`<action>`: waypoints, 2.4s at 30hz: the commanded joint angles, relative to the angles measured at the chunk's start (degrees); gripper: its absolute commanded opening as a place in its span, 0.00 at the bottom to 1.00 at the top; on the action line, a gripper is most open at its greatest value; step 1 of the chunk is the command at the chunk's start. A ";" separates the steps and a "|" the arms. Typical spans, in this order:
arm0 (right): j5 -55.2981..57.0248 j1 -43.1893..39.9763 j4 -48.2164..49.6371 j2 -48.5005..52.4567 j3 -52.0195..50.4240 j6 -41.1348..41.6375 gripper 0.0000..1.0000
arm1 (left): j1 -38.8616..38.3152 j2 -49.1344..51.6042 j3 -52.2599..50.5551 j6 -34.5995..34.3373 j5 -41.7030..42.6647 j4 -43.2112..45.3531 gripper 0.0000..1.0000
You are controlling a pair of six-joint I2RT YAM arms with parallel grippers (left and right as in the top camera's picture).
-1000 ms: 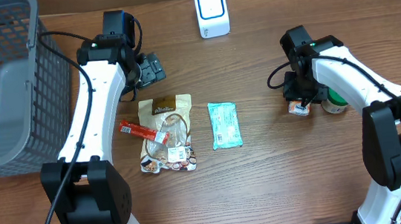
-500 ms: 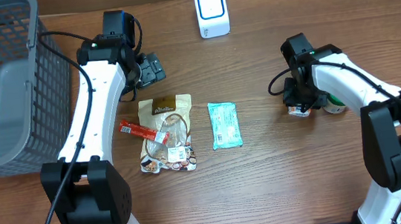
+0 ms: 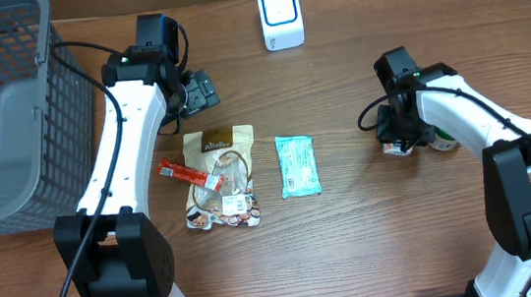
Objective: Scan the item barcode
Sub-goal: 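Open the right gripper to release the orange pack, then move the right gripper left over the mint-green wipes pack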
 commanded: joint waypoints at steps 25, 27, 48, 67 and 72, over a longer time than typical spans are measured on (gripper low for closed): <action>-10.38 2.21 15.98 -0.48 -8.39 -2.60 0.61 | 0.00 -0.90 0.70 0.66 -0.55 0.04 1.00; -7.98 1.99 15.82 -0.48 -8.44 -2.60 0.60 | 0.00 -0.90 0.70 0.66 -0.55 0.02 1.00; -5.29 -5.27 5.90 -0.92 -2.16 -4.26 0.63 | 0.00 -0.90 0.70 0.66 -0.55 0.04 1.00; -27.89 13.18 15.58 -0.90 -0.44 -3.04 0.63 | 0.00 -0.90 0.70 0.66 -0.55 0.02 1.00; -23.28 19.39 20.98 -0.81 -0.44 -1.20 0.63 | 0.00 -0.90 0.70 0.66 -0.55 0.02 1.00</action>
